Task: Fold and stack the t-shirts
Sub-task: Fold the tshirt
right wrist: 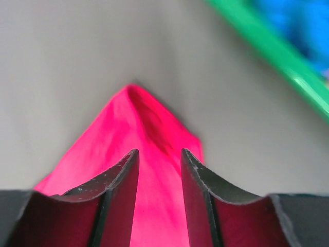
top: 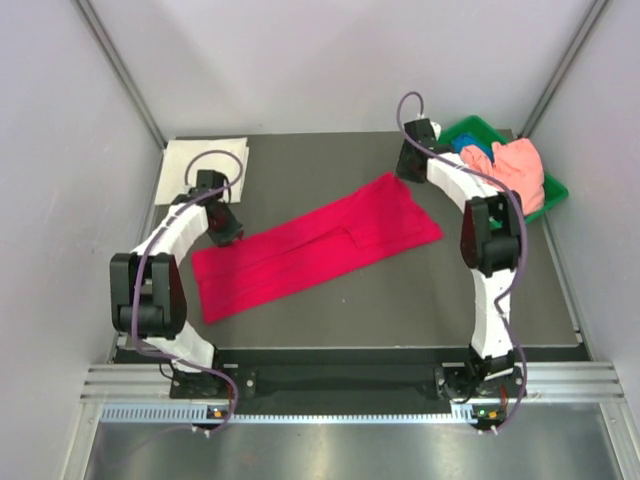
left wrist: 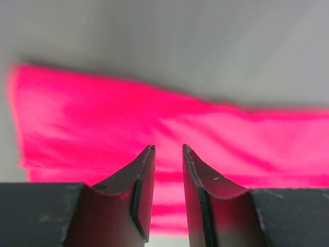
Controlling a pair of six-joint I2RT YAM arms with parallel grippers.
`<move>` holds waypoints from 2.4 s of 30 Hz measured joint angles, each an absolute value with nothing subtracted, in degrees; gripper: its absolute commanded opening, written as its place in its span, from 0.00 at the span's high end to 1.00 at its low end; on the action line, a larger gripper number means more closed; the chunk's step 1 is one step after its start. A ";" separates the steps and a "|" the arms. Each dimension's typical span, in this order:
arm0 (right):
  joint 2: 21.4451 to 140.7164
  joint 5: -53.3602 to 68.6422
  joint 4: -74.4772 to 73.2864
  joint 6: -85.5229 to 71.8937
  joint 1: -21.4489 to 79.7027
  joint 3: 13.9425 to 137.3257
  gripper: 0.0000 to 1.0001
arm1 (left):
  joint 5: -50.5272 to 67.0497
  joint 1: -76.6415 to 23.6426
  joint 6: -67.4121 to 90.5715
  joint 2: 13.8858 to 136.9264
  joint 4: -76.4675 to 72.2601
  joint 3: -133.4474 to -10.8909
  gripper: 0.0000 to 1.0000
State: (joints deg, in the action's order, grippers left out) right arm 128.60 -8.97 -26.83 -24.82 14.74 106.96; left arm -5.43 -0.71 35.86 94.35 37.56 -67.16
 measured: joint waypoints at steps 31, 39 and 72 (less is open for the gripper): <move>101.78 -16.99 -20.51 -57.08 11.38 61.52 0.70 | 17.15 -10.79 33.01 77.23 30.89 -55.07 0.68; 103.37 -16.10 -19.53 -53.17 9.98 63.09 0.70 | 10.15 -7.70 33.04 77.36 34.72 -60.62 0.67; 102.48 -14.35 -19.49 -50.68 7.86 61.63 0.86 | 14.00 1.93 26.57 79.77 37.32 -66.81 0.57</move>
